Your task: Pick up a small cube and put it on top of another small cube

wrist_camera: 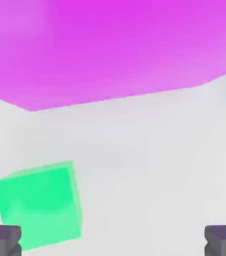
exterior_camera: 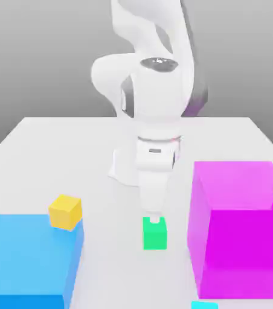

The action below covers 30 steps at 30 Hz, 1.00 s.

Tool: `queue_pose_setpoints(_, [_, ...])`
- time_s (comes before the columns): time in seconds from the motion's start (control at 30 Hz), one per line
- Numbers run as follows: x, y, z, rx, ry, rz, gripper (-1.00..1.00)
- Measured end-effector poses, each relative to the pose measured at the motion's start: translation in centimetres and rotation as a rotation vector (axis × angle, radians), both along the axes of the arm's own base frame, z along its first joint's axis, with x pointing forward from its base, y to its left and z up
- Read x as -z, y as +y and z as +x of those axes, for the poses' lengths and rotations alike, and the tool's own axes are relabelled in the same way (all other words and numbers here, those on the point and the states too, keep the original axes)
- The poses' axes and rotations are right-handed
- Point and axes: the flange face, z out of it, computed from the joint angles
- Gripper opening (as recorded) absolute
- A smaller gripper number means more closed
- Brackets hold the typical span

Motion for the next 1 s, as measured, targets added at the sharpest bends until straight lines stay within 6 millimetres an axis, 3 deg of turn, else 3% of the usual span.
queue_pose_setpoints(0.3, [7.0, 0.0, -0.9, -0.05, 0.023, -0.007, 0.0])
queue_pose_setpoints(0.33, [7.5, 0.0, -1.0, -0.05, 0.023, -0.006, -1.0])
queue_pose_setpoints(0.53, [7.8, 0.0, -1.0, -0.049, 0.026, -0.006, -1.0])
queue_pose_setpoints(0.87, [1.7, -0.4, -0.7, -0.043, 0.031, -0.003, -1.0])
queue_pose_setpoints(0.93, [1.4, -1.6, 1.0, -0.042, 0.048, -0.003, -1.0])
queue_pose_setpoints(1.0, [1.1, -1.7, 3.2, -0.102, 0.053, -0.003, -1.0])
